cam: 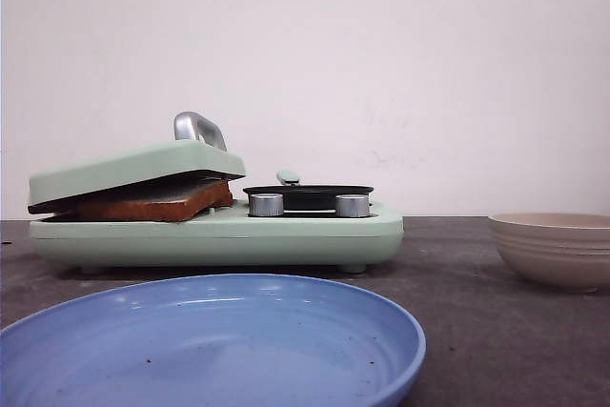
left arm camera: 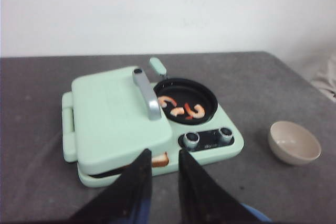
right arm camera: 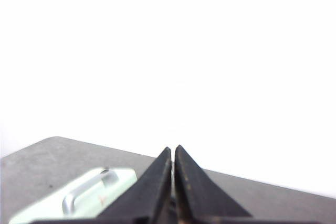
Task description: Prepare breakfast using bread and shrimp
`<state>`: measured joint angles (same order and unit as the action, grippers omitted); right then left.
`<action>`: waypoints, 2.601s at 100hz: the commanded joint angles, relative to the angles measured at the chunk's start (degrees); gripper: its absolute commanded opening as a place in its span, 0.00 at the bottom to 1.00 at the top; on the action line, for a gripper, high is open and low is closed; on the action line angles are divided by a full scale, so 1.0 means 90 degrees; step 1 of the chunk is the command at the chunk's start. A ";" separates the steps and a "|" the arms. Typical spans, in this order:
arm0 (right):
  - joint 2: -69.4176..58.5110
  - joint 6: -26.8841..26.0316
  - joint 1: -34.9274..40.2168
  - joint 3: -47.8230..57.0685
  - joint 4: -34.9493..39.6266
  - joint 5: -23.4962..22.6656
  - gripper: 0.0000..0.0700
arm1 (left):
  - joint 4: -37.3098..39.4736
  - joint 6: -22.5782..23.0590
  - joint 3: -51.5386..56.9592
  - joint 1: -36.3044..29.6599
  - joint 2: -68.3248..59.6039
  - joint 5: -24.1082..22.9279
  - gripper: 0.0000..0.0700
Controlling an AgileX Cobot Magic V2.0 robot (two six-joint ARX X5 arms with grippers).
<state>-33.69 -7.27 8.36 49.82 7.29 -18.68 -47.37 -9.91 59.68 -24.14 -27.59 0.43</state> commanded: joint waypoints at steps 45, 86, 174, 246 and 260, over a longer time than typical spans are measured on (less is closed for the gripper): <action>0.1100 -0.0364 0.0010 -0.1241 0.0933 0.1178 0.00 | 0.0318 -0.0401 -0.1069 -0.0029 0.0134 0.0780 0.01; 0.1105 -0.0357 0.0010 -0.1239 0.1001 0.1202 0.00 | 0.0226 -0.0522 -0.1066 -0.0029 0.0284 0.0789 0.01; 0.1105 -0.0357 0.0010 -0.1239 0.1001 0.1202 0.00 | 0.1651 0.1870 -0.2550 0.0090 0.1175 0.0143 0.01; 0.1105 -0.0357 0.0010 -0.1239 0.1003 0.1202 0.00 | 0.4308 0.0770 -0.6547 0.2448 0.3026 -0.0498 0.02; 0.1105 -0.0357 0.0010 -0.1239 0.1001 0.1202 0.00 | 0.4063 0.0823 -0.6547 0.2557 0.3048 -0.0573 0.02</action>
<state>-23.59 -9.91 8.29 38.20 16.93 -7.90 -10.44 -3.53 1.85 -1.30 -0.23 -4.56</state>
